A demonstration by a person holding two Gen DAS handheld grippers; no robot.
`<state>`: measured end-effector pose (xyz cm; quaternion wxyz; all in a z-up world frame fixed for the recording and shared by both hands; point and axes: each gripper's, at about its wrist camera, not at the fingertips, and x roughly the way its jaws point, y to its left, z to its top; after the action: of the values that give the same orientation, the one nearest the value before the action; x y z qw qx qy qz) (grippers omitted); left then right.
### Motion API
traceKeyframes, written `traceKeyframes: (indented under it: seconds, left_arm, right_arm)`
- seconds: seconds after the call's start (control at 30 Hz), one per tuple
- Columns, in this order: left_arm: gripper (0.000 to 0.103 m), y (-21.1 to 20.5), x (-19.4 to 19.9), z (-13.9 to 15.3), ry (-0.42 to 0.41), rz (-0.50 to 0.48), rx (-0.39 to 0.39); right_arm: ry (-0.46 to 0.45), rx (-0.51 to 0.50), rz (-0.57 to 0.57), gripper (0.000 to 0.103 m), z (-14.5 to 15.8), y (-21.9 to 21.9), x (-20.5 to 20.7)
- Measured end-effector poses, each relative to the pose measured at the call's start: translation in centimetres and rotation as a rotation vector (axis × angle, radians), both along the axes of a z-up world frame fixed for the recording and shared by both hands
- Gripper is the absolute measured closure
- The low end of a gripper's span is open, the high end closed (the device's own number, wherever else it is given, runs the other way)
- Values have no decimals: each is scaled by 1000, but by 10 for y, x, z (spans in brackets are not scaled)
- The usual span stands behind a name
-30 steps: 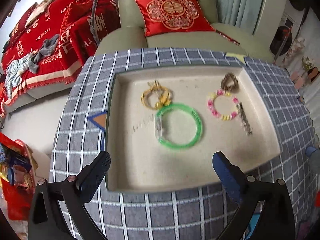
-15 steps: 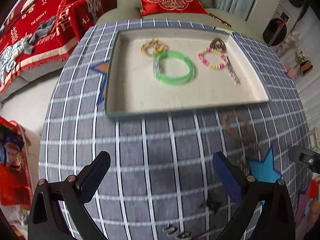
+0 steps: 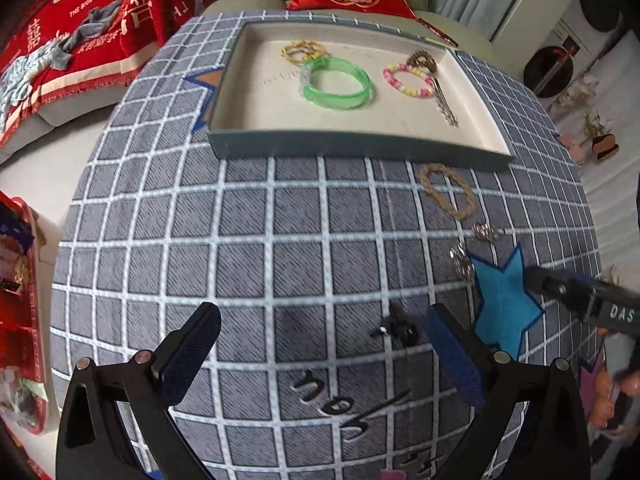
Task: Organize jewelry
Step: 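Move both tools back to the jewelry beside the tray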
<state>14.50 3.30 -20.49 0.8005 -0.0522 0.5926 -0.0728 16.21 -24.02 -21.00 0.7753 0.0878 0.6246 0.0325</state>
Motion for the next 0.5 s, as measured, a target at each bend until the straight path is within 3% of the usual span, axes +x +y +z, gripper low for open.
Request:
traceKeyframes:
  seconds: [0.23, 0.5]
  left_arm:
    - [0, -10, -10, -12, 38, 4, -1]
    - [0, -21, -13, -20, 42, 18, 11]
  right_arm:
    - [-2, -52, 84, 1, -5, 4, 8]
    - [-12, -102, 185, 13, -11, 21, 22]
